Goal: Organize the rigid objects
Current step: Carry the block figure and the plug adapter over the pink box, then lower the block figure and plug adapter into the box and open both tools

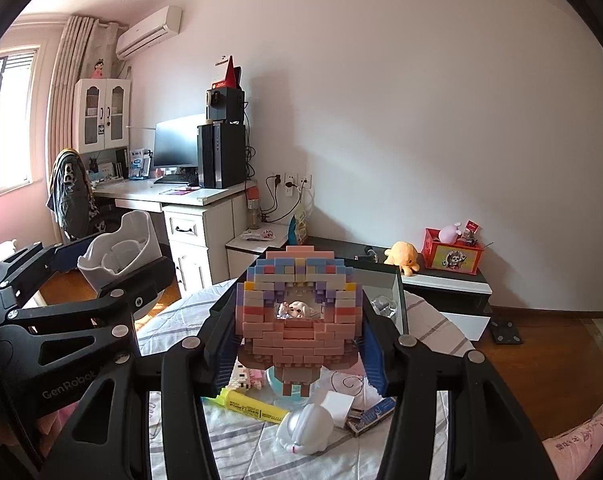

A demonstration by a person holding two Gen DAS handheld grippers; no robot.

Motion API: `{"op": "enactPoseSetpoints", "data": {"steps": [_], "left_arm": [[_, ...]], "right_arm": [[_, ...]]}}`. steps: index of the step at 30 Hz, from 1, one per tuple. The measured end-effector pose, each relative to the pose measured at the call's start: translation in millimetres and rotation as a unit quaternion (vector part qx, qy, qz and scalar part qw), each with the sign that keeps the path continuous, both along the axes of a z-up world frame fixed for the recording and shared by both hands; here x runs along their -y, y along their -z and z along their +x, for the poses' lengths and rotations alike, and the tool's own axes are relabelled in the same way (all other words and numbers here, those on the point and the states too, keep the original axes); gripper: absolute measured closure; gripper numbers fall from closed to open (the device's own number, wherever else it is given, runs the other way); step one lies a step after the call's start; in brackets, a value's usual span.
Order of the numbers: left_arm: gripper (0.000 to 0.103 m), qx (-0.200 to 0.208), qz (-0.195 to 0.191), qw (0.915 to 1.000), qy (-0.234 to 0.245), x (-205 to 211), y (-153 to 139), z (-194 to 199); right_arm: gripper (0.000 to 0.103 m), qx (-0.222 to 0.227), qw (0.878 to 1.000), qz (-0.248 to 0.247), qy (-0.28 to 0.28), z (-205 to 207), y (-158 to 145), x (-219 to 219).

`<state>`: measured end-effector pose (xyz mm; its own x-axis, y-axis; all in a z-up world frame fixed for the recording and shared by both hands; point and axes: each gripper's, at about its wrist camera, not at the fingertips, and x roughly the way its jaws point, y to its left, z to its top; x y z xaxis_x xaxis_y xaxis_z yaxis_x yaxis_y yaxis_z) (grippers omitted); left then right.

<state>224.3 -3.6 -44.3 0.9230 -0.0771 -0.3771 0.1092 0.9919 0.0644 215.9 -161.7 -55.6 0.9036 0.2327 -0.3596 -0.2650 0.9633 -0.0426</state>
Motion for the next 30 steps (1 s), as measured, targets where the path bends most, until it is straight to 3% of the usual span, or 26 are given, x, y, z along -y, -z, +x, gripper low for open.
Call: {"op": "enactPoseSetpoints", "data": {"steps": [7, 15, 22, 30], "left_arm": [[0.029, -0.087, 0.013, 0.9961, 0.012, 9, 24, 107], [0.029, -0.18, 0.031, 0.9831, 0.015, 21, 72, 201], [0.029, -0.218, 0.04, 0.9751, -0.011, 17, 105, 230], [0.025, -0.217, 0.032, 0.9755, -0.011, 11, 105, 226]], "right_arm": [[0.05, -0.048, 0.999, -0.016, -0.001, 91, 20, 4], [0.05, -0.137, 0.991, -0.013, 0.004, 186, 64, 14], [0.05, -0.198, 0.98, -0.025, -0.011, 226, 98, 8], [0.045, -0.217, 0.976, -0.015, -0.007, 237, 114, 11]]}}
